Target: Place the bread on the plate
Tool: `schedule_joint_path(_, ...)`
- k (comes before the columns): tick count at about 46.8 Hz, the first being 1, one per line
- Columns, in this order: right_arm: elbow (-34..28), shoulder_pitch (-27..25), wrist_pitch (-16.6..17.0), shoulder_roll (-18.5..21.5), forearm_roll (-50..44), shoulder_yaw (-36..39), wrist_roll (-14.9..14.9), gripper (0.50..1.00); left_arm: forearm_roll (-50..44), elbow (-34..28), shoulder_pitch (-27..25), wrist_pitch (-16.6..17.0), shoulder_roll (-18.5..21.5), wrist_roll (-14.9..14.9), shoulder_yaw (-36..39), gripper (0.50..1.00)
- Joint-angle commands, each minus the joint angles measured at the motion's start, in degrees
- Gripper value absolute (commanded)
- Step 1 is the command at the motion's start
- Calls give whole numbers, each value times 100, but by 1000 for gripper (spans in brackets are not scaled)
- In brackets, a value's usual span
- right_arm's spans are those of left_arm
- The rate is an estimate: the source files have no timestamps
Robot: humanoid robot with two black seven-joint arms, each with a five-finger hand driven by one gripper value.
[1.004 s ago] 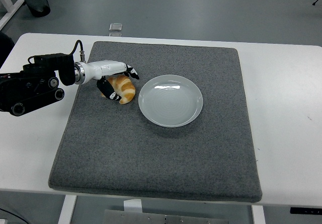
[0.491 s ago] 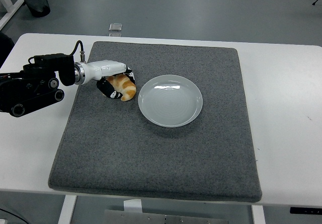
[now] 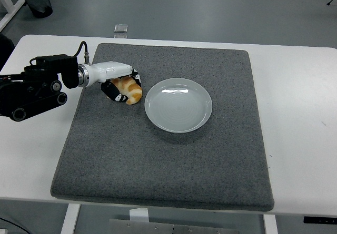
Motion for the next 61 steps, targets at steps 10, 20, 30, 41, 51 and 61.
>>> schedule_joint_path(10, 0, -4, 0, 0, 0, 0, 0, 930, -119, -65, -343, -1, 46, -2, -47, 500)
schedule_joint_path(20, 0, -4, 0, 0, 0, 0, 0, 930, -128, -83, -774, -88, 99, -2, -284, 500)
schedule_joint_path(30, 0, 5, 0, 0, 0, 0, 0, 932, -163, -267, -1283, -203, 204, -2, -320, 500)
schedule_joint_path(41, 0, -4, 0, 0, 0, 0, 0, 930, -216, -504, -1820, -308, 240, -2, -320, 500)
schedule_joint_path(51, 0, 5, 0, 0, 0, 0, 0, 930, -225, -662, -2119, -387, 161, -2, -311, 500)
schedule_joint_path(61, 0, -4, 0, 0, 0, 0, 0, 930, -225, -785, -2198, -405, -103, -11, -311, 500)
